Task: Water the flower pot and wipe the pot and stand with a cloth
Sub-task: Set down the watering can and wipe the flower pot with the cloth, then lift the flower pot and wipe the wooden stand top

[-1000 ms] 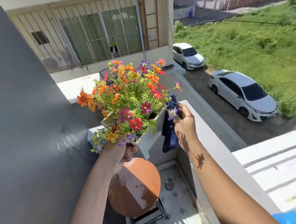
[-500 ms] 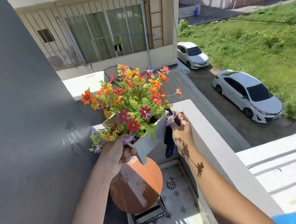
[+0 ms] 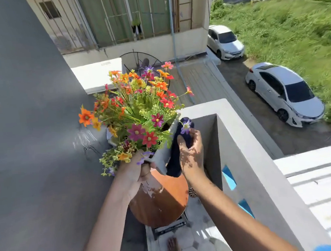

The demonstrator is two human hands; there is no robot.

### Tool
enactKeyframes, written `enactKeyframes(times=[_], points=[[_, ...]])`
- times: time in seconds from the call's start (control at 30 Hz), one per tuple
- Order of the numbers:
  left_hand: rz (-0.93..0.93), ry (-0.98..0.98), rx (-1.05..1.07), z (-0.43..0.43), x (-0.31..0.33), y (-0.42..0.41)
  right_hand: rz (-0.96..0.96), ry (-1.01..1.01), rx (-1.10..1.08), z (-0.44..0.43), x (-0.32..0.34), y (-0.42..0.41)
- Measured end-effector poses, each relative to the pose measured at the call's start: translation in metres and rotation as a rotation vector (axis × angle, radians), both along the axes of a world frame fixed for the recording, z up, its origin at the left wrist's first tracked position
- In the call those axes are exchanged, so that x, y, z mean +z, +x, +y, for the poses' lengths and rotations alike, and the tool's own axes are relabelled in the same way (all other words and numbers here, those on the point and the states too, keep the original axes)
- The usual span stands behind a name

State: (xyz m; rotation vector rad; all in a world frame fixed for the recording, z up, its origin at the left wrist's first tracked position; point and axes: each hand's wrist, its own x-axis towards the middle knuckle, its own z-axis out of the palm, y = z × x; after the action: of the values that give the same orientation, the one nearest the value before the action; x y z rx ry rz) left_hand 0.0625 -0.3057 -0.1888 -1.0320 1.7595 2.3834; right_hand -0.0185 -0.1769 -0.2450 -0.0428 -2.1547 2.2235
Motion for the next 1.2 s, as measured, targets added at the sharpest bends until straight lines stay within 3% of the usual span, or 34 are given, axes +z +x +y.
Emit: enactKeyframes(times=[0.13, 0.37, 0.47, 0.63, 0.8, 0.9, 1.1, 1.2], points=[[-0.004, -0.018, -0.006, -0.011, -0.01, -0.014, -0.002, 0.022, 0.004, -0.019, -0.005, -0.008], [0.006, -0.025, 0.02, -0.049, -0.035, -0.042, -0.054, 0.096, 0.239, -0.044, -0.034, -0.006], [-0.001, -0.021, 0.067, -0.059, -0.043, -0.044, -0.109, 0.148, 0.257, -0.049, -0.06, -0.011], [-0.003, 0.001, 0.098, -0.075, -0.053, -0.052, -0.312, 0.405, 0.392, -0.056, -0.12, -0.02], [0.024, -0.018, 0.141, -0.092, -0.07, -0.072, -0.367, 0.45, 0.519, -0.074, -0.171, -0.018], [-0.044, -0.051, 0.189, -0.098, -0.091, -0.087, -0.229, 0.572, 0.636, -0.088, -0.205, -0.006], [-0.099, -0.083, 0.206, -0.099, -0.106, -0.098, 0.198, 1.073, 1.183, -0.094, -0.275, 0.03], [-0.126, -0.062, 0.228, -0.101, -0.111, -0.099, 0.411, 1.118, 1.247, -0.097, -0.294, 0.034]])
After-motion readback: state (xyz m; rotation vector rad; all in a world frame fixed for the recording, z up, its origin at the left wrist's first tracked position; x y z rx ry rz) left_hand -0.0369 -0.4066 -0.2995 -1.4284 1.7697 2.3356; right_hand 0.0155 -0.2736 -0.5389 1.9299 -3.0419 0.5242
